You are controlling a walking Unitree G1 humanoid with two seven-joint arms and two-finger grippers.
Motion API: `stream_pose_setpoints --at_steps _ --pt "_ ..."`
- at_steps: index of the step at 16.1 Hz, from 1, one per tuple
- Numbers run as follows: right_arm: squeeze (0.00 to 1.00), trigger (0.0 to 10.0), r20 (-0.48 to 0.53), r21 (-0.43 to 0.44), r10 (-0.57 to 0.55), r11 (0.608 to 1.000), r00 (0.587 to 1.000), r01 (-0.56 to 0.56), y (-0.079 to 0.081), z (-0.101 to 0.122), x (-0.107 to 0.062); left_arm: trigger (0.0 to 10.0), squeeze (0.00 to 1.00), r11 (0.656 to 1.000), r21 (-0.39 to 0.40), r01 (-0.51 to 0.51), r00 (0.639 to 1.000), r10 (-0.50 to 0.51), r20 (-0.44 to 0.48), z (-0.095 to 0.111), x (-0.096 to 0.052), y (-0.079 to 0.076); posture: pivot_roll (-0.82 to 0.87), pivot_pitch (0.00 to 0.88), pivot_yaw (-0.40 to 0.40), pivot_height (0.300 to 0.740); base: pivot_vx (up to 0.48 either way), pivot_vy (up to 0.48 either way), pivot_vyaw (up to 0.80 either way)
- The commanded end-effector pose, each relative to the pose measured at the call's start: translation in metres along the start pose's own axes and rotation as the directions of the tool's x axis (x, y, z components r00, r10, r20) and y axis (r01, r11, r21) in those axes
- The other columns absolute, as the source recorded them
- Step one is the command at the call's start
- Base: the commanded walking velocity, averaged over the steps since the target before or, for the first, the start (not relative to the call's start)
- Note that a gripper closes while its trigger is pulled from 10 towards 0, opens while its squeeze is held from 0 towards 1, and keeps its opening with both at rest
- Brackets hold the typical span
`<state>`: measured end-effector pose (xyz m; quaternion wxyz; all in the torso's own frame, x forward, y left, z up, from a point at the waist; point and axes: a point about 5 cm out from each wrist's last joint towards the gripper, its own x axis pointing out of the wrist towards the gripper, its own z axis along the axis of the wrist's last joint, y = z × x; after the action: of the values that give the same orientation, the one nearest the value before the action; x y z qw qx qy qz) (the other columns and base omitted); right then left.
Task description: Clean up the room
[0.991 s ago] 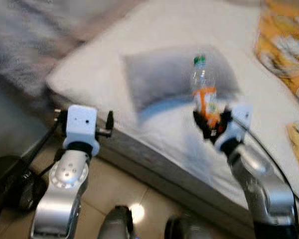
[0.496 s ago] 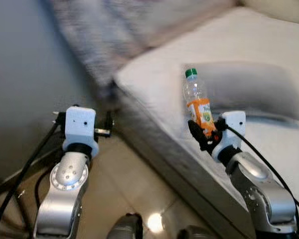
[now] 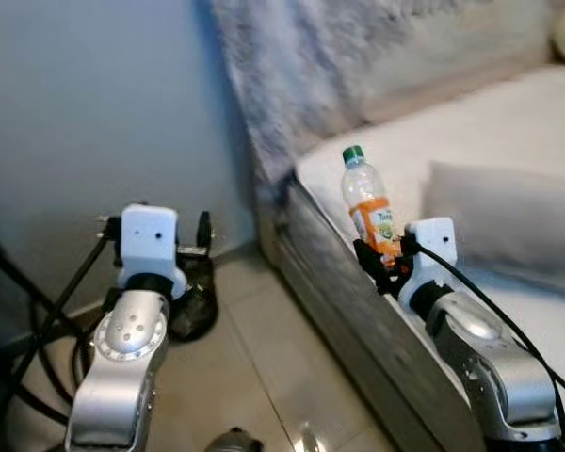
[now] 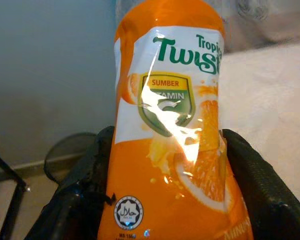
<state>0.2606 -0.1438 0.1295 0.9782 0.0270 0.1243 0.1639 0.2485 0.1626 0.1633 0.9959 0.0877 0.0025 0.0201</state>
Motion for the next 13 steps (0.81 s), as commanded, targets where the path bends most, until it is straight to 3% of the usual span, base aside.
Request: stream_pose_setpoints --at_steps 1,5,8,9,13 --pt "0.0 10.0 0.007 0.014 0.02 1.0 1.0 -0.02 0.005 0.002 0.003 10.0 0.31 1.0 0.014 -0.028 1.0 0.028 -0.007 -0.001 0.0 0.007 0.0 0.083 0.009 0.74 0.352 0.0 0.0" --pt "0.0 10.0 -0.015 -0.029 0.031 0.999 0.999 -0.032 0.005 -0.002 0.003 10.0 0.31 0.999 0.021 -0.026 1.0 0.026 -0.014 -0.003 -0.001 0.006 0.0 0.084 0.007 0.74 0.344 0.0 0.0" --pt "0.0 10.0 -0.033 -0.059 0.029 0.998 0.999 -0.031 0.005 -0.004 0.004 10.0 0.31 1.0 0.02 -0.02 1.0 0.021 -0.02 -0.005 -0.002 0.005 0.0 0.085 0.008 0.74 0.328 0.0 0.68" --pt "0.0 10.0 -0.035 -0.054 0.015 0.998 0.999 -0.017 0.004 -0.005 0.005 10.0 0.31 1.0 0.022 -0.013 1.0 0.014 -0.026 -0.007 -0.002 0.006 0.0 0.085 0.008 0.74 0.33 0.0 0.8" --pt "0.0 10.0 -0.039 -0.017 -0.028 0.999 0.999 0.028 -0.001 -0.009 0.005 10.0 0.31 1.0 0.026 0.003 1.0 -0.002 -0.027 -0.007 0.0 0.005 0.01 0.082 0.008 0.74 0.322 0.0 0.0"
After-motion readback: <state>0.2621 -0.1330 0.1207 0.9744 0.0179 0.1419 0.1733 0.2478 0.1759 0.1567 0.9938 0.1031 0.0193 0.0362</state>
